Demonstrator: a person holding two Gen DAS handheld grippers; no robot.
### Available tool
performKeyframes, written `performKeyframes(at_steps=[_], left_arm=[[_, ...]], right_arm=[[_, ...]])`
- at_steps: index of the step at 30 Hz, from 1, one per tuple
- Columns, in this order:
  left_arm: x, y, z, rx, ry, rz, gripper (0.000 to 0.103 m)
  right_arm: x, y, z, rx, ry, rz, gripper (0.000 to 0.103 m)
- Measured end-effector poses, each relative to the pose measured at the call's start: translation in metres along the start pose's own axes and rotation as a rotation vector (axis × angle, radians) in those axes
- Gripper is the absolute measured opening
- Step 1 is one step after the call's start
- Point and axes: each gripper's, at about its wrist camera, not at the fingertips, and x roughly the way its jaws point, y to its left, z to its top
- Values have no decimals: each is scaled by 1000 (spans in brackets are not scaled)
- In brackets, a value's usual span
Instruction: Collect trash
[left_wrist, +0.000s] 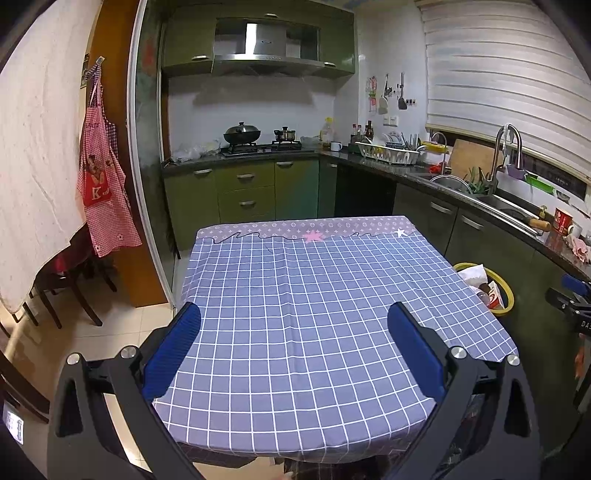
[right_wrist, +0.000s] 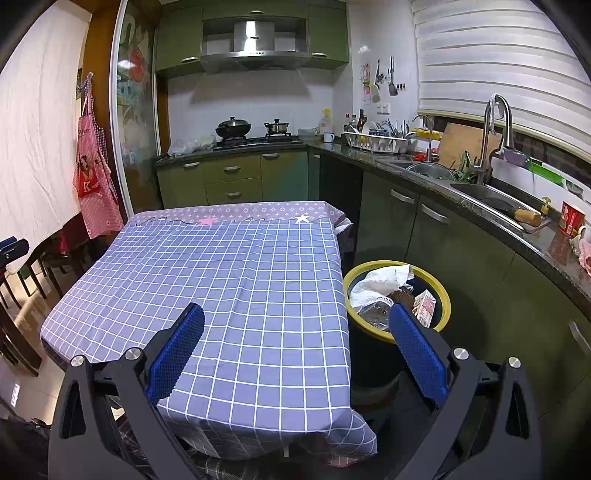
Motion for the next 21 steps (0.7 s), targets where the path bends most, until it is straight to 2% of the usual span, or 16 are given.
performKeyframes(at_steps=[21], left_arm=[[2,-3,-1,8,10,-9,96]], right_arm=[[3,1,-5,9,6,-3,98]])
